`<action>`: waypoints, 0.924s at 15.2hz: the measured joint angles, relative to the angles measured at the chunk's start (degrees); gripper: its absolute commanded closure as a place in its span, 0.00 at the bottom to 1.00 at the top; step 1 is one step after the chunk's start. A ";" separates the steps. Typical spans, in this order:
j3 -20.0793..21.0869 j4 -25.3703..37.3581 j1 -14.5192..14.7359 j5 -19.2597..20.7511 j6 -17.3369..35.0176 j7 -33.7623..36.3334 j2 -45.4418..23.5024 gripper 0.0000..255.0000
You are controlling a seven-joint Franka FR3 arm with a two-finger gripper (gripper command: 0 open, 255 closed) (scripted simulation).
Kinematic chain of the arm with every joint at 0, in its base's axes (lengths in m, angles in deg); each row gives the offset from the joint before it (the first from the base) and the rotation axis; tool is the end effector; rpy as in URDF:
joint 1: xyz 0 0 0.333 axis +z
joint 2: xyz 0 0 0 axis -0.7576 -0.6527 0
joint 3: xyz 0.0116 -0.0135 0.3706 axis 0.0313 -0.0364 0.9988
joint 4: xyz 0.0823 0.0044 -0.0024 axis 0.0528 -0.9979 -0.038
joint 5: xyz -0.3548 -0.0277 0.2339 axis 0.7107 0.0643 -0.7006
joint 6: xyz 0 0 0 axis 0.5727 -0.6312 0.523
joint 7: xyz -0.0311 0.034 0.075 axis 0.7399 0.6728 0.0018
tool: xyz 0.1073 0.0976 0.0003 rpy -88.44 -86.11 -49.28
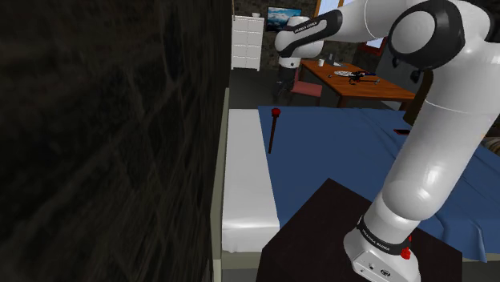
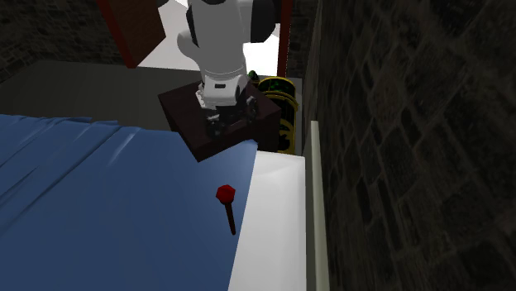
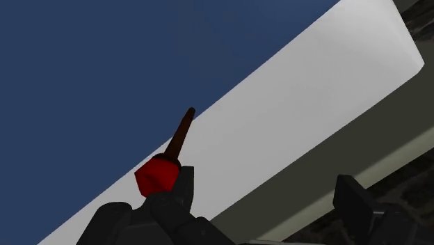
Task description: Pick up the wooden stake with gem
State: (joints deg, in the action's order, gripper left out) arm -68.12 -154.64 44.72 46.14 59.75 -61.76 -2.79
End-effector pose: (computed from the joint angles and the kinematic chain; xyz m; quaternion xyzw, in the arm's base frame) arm 0.5923 -0.2079 0.4676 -0.9988 -0.0388 -0.0266 0.0094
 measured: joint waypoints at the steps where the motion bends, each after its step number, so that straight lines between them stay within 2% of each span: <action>1: -0.27 1.11 -0.39 -0.23 0.15 -0.55 -1.63 0.00; 8: -1.16 17.50 -4.49 -3.37 -1.86 -4.33 -18.36 0.00; 11: -1.14 21.02 -5.78 -4.10 -1.55 -5.13 -22.77 0.00; 14: -0.96 20.48 -5.91 -4.42 0.11 -5.32 -24.00 0.00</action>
State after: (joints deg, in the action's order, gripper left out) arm -69.08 -134.16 38.80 41.72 59.87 -67.07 -26.80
